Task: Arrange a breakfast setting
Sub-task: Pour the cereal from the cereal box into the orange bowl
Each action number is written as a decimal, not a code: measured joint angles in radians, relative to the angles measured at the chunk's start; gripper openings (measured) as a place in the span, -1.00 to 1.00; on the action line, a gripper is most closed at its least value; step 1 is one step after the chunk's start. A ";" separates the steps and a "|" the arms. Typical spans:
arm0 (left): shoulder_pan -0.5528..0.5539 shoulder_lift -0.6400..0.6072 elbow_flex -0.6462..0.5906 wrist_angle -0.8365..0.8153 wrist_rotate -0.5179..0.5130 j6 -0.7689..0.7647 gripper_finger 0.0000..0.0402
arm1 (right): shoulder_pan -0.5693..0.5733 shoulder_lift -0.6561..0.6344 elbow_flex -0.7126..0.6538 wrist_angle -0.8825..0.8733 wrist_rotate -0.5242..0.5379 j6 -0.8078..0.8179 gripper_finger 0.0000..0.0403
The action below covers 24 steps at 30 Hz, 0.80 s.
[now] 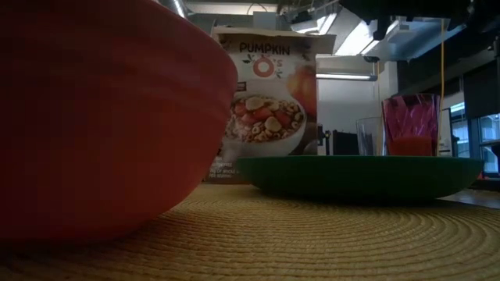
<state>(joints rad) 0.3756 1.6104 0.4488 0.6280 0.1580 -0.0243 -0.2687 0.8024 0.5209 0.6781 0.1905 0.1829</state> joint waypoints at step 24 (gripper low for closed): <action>-0.039 -0.003 -0.004 0.065 -0.025 -0.047 -0.10 | 0.000 0.000 0.000 0.000 -0.027 -0.008 -0.58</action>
<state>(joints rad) 0.3370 1.6070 0.4450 0.6929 0.1329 -0.0711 -0.2687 0.8024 0.5209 0.6785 0.1636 0.1753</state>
